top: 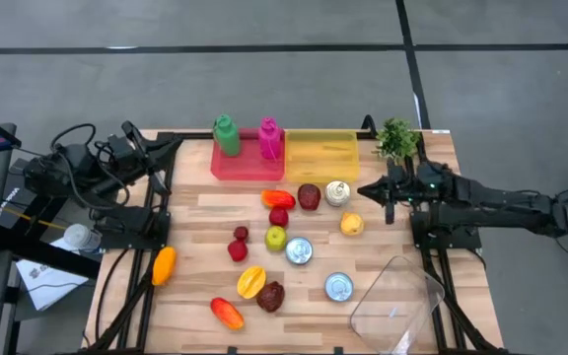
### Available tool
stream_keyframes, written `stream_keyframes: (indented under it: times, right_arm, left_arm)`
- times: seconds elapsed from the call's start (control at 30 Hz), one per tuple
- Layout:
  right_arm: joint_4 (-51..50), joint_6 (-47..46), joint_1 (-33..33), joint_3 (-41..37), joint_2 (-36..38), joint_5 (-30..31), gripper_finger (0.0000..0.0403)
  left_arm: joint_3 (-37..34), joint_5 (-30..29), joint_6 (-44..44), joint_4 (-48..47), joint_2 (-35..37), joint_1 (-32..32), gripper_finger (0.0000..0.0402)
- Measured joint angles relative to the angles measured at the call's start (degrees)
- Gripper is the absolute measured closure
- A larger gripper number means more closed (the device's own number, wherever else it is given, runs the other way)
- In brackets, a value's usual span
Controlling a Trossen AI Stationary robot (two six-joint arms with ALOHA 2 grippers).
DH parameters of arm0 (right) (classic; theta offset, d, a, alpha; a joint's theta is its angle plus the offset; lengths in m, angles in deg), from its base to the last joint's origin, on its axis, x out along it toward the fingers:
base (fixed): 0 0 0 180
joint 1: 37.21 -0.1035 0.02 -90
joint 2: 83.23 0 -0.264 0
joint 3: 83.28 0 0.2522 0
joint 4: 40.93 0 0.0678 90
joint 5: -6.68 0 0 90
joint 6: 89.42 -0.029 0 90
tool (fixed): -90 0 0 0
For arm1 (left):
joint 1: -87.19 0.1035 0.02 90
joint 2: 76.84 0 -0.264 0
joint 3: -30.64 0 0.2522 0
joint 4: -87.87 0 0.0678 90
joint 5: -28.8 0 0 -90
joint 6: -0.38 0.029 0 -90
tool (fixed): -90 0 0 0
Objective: Pick & Place Food Item
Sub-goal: Put the pear into the transparent bin
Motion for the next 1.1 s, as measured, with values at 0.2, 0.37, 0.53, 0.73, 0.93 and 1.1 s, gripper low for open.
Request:
stream_keyframes:
  times: [0.2,0.37,0.53,0.73,0.93,1.1]
  right_arm:
    - [-16.9,-4.5,0.0,12.5,-11.9,6.1,0.0356]
    - [-26.9,-5.9,-0.1,21.3,-20.7,6.1,0.0294]
    - [-35.2,-6.9,-0.2,28.2,-28.5,5.0,0.0204]
    - [-43.8,-6.9,-3.0,31.7,-36.1,-1.9,0.0134]
    - [-42.5,-3.9,-7.9,31.7,-40.7,-2.0,0.013]
    - [-42.1,-0.7,-10.0,31.7,-43.8,-1.9,0.013]
  left_arm:
    - [-10.3,2.7,-4.6,2.0,6.8,0.0,0.0401]
    - [-19.8,6.6,-9.2,6.9,13.7,0.0,0.0401]
    - [-27.3,7.8,-14.2,8.9,20.7,0.0,0.0401]
    - [-32.3,7.7,-17.0,9.0,27.1,0.0,0.0401]
    - [-34.5,7.6,-17.0,9.0,29.3,0.0,0.0401]
    - [-35.5,7.1,-17.4,8.9,29.2,0.0,0.0401]
